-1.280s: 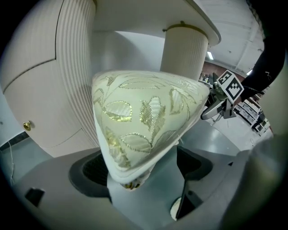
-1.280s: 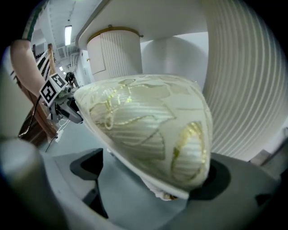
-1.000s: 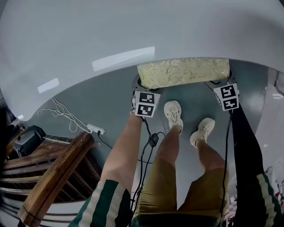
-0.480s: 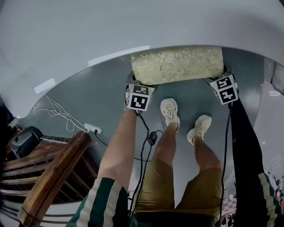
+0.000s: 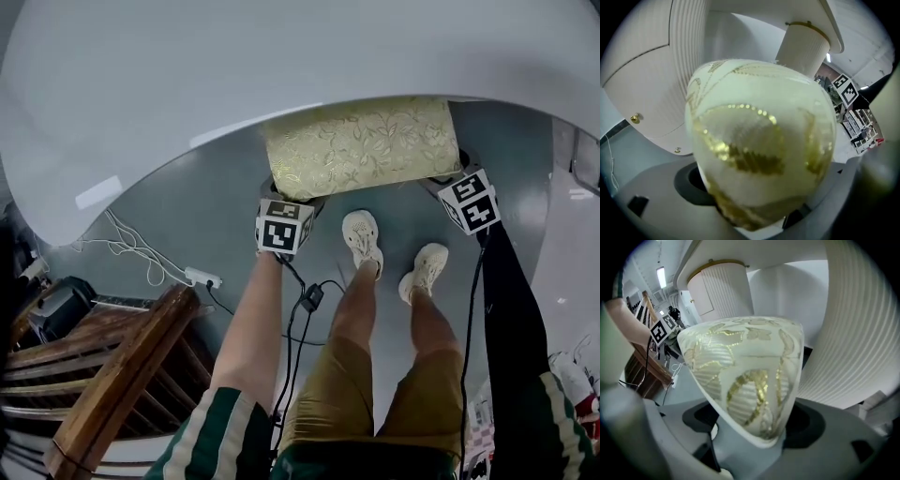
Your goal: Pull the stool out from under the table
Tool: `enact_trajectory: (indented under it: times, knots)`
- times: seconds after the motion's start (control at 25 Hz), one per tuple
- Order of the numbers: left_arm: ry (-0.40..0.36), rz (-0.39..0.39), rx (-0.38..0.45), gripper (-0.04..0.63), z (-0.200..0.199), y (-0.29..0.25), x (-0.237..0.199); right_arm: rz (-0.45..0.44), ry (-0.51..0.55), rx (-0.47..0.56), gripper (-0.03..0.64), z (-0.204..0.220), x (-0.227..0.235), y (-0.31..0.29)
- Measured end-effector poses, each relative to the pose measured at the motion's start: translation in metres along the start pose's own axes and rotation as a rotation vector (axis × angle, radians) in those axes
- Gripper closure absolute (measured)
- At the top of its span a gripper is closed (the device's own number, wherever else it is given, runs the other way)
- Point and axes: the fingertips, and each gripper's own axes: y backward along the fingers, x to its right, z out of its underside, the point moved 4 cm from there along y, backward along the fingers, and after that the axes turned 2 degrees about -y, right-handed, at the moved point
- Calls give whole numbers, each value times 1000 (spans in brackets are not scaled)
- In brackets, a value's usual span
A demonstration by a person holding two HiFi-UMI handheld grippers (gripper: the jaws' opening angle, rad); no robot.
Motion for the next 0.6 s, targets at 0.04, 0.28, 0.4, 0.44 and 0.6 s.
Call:
enact_trajectory:
  times: [0.04, 0.28, 0.4, 0.44, 0.6]
  knots:
    - [3, -2, -1, 152, 0, 2, 1, -9, -4, -2, 192, 0, 0, 1]
    - [-35, -28, -2, 152, -7, 21, -4, -17, -40, -40, 189, -6, -9, 4]
    - [-61, -42, -21, 152, -13, 28, -9, -8, -58, -59, 189, -10, -13, 3]
    - [-67, -46, -34, 152, -14, 27, -10, -7, -63, -65, 189, -9, -13, 1]
    - [-86, -56, -64, 152, -12, 21, -7, -8, -76, -71, 190, 1, -13, -5]
